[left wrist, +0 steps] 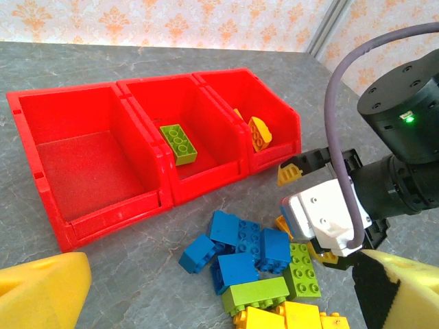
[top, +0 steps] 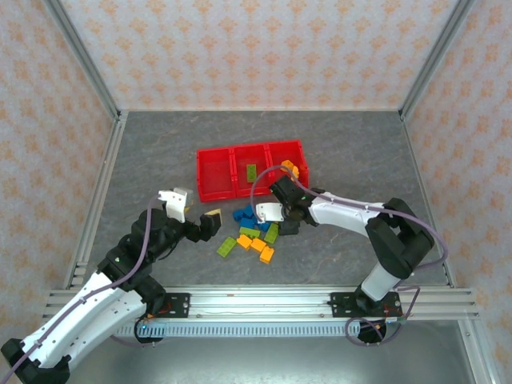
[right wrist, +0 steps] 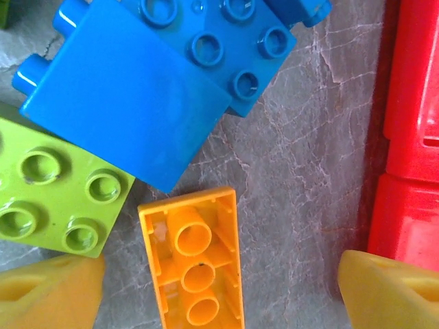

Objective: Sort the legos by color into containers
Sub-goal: Pick up the lego from the center of the table.

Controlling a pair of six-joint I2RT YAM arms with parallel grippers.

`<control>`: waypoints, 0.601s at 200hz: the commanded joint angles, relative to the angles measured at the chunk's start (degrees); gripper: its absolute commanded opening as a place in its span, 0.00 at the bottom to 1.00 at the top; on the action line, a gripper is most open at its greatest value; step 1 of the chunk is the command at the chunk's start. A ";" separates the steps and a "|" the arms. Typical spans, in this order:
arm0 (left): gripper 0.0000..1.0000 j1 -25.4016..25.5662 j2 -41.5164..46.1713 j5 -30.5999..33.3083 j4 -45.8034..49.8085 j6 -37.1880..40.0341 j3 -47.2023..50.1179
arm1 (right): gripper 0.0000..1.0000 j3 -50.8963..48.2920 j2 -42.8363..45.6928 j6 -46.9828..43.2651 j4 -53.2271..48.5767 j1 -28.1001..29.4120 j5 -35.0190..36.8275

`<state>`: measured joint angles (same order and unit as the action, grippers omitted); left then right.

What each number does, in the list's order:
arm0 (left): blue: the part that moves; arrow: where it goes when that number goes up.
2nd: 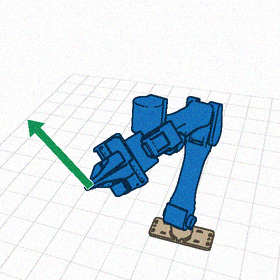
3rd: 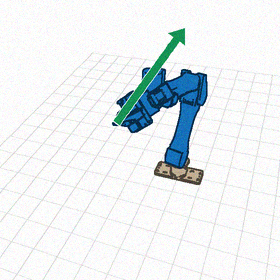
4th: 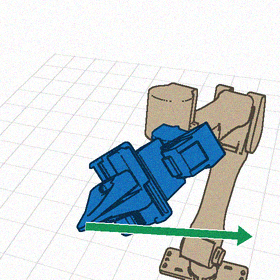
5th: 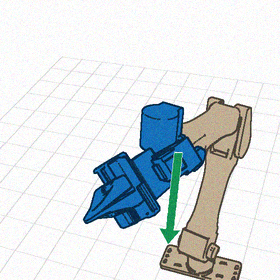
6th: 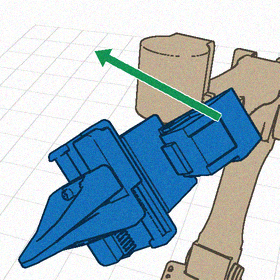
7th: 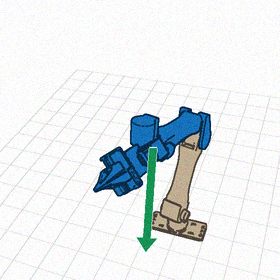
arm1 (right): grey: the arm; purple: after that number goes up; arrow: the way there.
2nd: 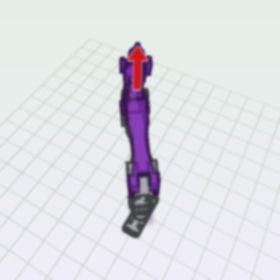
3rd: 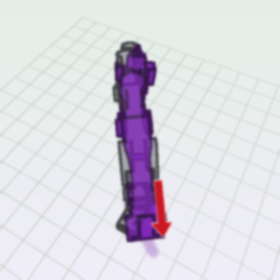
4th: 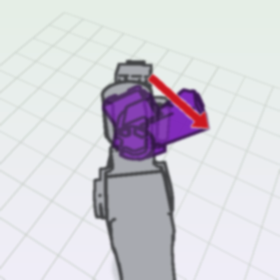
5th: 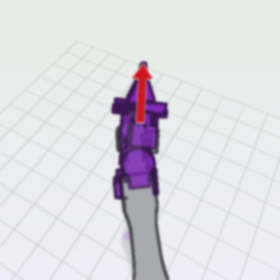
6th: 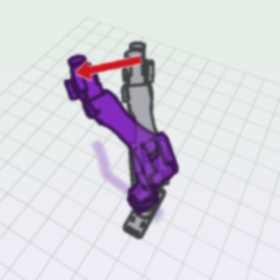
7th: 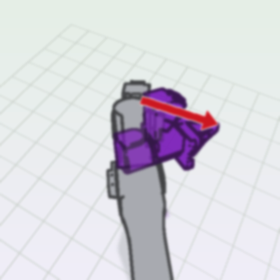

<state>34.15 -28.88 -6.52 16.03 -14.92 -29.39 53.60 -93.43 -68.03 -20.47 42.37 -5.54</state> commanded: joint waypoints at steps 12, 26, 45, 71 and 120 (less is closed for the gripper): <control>0.99 0.54 0.17 1.16 0.45 1.03 -0.10 | 0.83 2.96 -1.99 1.09 -1.49 -1.78 -3.42; 0.99 0.48 0.14 1.25 0.40 1.06 -0.06 | 0.81 3.42 -2.34 1.36 -2.13 -1.94 -4.55; 0.99 0.53 0.22 1.54 0.43 1.03 -0.05 | 0.80 3.57 -2.89 1.07 -2.99 -2.11 -4.68; 0.99 0.55 0.54 1.78 0.49 1.03 -0.06 | 0.79 3.44 -3.88 1.25 -3.59 -2.38 -5.48; 0.99 0.57 1.28 2.04 0.76 1.03 -0.14 | 0.74 0.68 -2.80 2.80 -2.63 -2.29 -5.61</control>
<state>34.15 -28.69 -5.48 16.05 -14.92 -29.39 55.88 -96.82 -66.85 -22.61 40.34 -10.96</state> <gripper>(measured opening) 0.992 0.764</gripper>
